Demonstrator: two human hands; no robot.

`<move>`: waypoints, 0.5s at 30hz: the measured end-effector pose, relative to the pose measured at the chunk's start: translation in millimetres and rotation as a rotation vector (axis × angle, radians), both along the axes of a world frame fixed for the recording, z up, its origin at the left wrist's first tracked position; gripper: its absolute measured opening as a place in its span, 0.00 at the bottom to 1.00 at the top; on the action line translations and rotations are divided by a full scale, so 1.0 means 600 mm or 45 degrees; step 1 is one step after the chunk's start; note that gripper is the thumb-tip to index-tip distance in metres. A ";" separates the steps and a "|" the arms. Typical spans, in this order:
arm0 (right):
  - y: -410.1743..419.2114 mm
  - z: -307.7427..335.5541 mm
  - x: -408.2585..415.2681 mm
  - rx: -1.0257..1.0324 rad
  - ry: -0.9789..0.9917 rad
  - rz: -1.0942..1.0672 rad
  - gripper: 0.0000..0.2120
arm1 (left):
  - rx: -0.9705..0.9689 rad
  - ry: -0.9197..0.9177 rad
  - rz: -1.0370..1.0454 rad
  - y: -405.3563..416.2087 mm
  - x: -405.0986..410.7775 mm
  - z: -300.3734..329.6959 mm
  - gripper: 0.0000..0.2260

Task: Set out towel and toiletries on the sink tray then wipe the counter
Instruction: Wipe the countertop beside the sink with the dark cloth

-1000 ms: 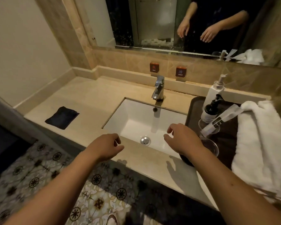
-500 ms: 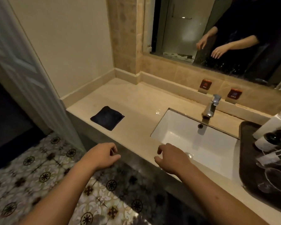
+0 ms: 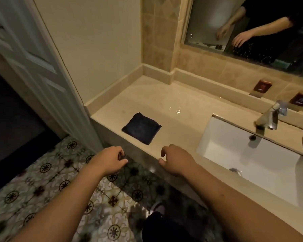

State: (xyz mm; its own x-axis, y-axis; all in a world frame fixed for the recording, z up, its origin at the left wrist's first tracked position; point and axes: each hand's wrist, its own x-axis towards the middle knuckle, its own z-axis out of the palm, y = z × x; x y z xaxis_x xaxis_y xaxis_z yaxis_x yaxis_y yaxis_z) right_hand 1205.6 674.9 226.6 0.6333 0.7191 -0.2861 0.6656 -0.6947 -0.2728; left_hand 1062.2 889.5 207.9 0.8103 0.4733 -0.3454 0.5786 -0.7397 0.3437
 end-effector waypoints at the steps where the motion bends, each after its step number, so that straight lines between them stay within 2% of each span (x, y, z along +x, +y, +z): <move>1: 0.020 -0.009 0.009 0.009 0.006 0.012 0.16 | 0.003 0.007 -0.015 0.012 0.014 -0.005 0.12; 5: 0.108 -0.055 0.052 0.064 0.052 0.042 0.16 | 0.040 0.033 -0.078 0.061 0.077 -0.018 0.18; 8: 0.181 -0.095 0.095 0.202 0.050 0.050 0.15 | 0.072 0.044 -0.115 0.103 0.129 -0.026 0.20; 15: 0.300 -0.160 0.147 0.292 -0.034 0.258 0.30 | 0.140 0.207 -0.218 0.191 0.228 -0.041 0.32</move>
State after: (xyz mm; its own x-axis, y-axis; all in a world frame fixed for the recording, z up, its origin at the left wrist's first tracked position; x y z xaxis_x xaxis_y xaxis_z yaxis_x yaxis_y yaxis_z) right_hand 1293.9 855.1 130.8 0.4752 0.8756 -0.0867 0.7935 -0.4690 -0.3878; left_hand 1198.7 1004.3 183.4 0.8200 0.3760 -0.4315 0.4827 -0.8594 0.1684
